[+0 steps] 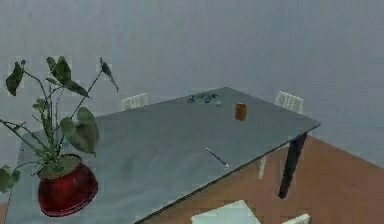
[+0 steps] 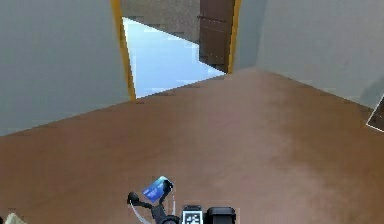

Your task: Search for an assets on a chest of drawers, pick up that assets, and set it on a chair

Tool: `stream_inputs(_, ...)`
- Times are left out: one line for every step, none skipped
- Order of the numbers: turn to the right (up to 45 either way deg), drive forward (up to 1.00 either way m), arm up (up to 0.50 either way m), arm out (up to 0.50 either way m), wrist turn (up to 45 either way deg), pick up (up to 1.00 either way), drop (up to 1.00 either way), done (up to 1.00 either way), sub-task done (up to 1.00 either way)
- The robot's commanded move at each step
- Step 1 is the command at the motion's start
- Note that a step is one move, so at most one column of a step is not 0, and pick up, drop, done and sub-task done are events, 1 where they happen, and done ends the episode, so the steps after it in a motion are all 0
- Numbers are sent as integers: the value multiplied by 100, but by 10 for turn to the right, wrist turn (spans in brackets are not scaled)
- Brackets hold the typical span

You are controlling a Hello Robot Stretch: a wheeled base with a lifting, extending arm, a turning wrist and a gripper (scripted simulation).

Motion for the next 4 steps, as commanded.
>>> stream_inputs(-60, 0, 0, 0, 0, 0, 0, 0, 0)
stream_inputs(0, 20, 0, 0, 0, 0, 0, 0, 0)
stream_inputs(120, 0, 0, 0, 0, 0, 0, 0, 0)
stream_inputs(-120, 0, 0, 0, 0, 0, 0, 0, 0)
